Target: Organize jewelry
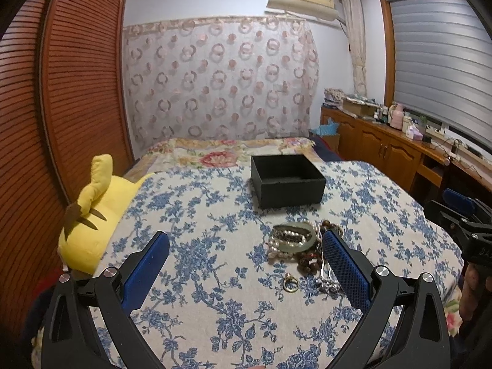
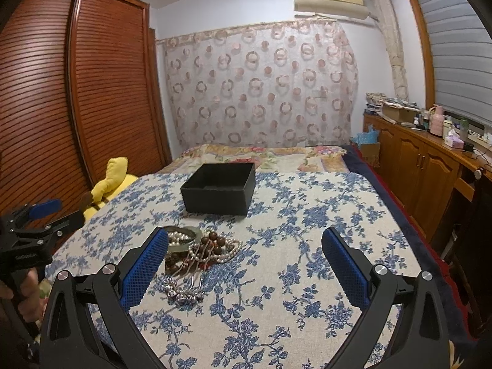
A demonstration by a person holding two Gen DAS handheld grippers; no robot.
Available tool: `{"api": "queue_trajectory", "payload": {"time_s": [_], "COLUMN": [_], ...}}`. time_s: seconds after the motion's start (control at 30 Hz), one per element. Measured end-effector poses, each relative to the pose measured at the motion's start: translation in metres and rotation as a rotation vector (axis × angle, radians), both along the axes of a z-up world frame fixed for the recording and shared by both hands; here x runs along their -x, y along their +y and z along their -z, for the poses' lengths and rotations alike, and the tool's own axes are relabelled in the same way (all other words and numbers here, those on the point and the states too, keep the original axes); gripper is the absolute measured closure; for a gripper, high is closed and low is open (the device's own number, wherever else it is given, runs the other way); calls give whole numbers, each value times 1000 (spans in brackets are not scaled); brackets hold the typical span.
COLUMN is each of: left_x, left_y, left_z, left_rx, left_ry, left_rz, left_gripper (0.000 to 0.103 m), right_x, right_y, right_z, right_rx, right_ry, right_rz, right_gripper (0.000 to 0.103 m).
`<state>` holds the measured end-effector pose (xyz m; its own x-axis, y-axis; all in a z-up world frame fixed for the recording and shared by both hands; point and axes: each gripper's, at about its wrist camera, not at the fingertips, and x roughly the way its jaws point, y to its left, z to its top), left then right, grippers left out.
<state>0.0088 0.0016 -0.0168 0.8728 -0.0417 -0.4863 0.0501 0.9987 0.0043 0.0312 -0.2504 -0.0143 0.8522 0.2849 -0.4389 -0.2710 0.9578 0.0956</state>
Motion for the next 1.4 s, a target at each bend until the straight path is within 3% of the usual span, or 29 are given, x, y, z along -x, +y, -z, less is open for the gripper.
{"api": "queue_trajectory", "payload": {"time_s": [0.3, 0.63, 0.97, 1.2, 1.4], "left_x": [-20, -57, -110, -132, -138], "left_y": [-3, -12, -26, -28, -25], "left_z": [16, 44, 64, 69, 72], "left_rx": [19, 32, 54, 50, 99], "left_ry": [70, 171, 280, 308, 321], "left_rz": [70, 160, 248, 277, 304], "left_gripper": [6, 7, 28, 34, 51], "right_x": [-18, -32, -47, -47, -45], "right_y": [7, 16, 20, 23, 25], "right_z": [23, 48, 58, 62, 62], "right_rx": [43, 65, 89, 91, 90], "right_ry": [83, 149, 179, 182, 186], "right_rz": [-95, -145, -157, -167, -168], "right_gripper": [22, 23, 23, 23, 23]}}
